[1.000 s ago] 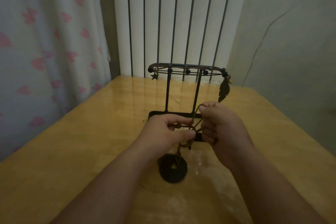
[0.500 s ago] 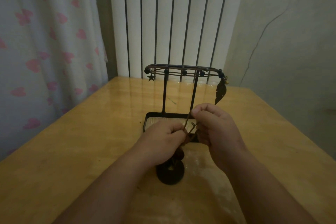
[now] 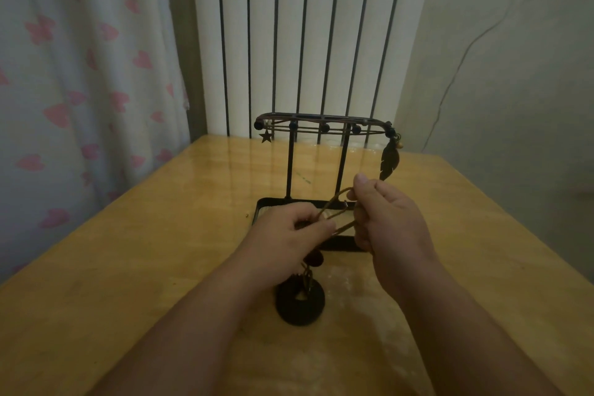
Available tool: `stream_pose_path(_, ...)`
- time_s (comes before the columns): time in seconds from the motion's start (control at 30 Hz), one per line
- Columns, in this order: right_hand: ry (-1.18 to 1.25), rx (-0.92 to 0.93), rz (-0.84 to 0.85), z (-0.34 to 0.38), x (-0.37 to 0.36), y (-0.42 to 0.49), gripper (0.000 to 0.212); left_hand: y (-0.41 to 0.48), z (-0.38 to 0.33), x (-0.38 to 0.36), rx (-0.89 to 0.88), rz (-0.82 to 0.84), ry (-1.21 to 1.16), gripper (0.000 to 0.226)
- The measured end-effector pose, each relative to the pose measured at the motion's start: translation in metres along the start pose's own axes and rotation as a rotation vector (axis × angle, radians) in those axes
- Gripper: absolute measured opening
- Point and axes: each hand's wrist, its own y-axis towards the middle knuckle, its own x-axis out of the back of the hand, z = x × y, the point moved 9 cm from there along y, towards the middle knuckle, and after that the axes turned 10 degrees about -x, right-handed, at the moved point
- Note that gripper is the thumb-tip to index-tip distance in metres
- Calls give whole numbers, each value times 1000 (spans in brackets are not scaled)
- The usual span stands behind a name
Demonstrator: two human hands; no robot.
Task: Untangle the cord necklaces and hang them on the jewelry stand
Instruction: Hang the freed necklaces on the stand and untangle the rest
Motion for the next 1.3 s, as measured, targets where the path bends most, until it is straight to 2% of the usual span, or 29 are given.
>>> stream_pose_path(0.2, 140, -54, 83, -1, -4, 0, 34, 0, 6, 12, 73, -109, 19, 13)
stream_pose_path(0.3, 229, -79, 123, -2, -6, 0, 33, -2, 12, 11, 136, -106, 37, 11)
stream_pose_path(0.47, 301, -125, 44, -6, 5, 2, 29, -3, 13, 11, 171, -98, -33, 11)
stream_pose_path(0.63, -107, -182, -155, -17, 19, 6, 25, -3, 10, 14, 139, -106, -37, 14)
stream_pose_path(0.7, -223, -125, -193, -16, 19, 7, 20, -3, 9, 15, 128, -116, -2, 13)
stream_pose_path(0.8, -349, 70, -231, -1, 17, 4, 9, -3, 7, 15, 107, -121, 50, 12)
stream_pose_path(0.87, -449, 191, -162, 9, 6, 1, 16, -3, 7, 15, 101, -118, 70, 11)
stream_pose_path(0.93, -522, 228, -26, 7, -9, -1, 22, -3, 8, 15, 100, -115, 84, 11)
stream_pose_path(1.0, -636, 231, 39, 3, -19, -3, 21, -2, 8, 15, 96, -113, 71, 11)
stream_pose_path(1.1, -781, 235, 38, -1, -25, -3, 9, -2, 8, 15, 89, -104, 58, 10)
stream_pose_path(1.17, -737, 227, 20, 1, -22, -3, 7, -2, 6, 15, 80, -108, 45, 9)
stream_pose_path(1.3, -322, 125, 15, 7, -7, -3, 15, -3, 3, 21, 111, -195, -110, 20)
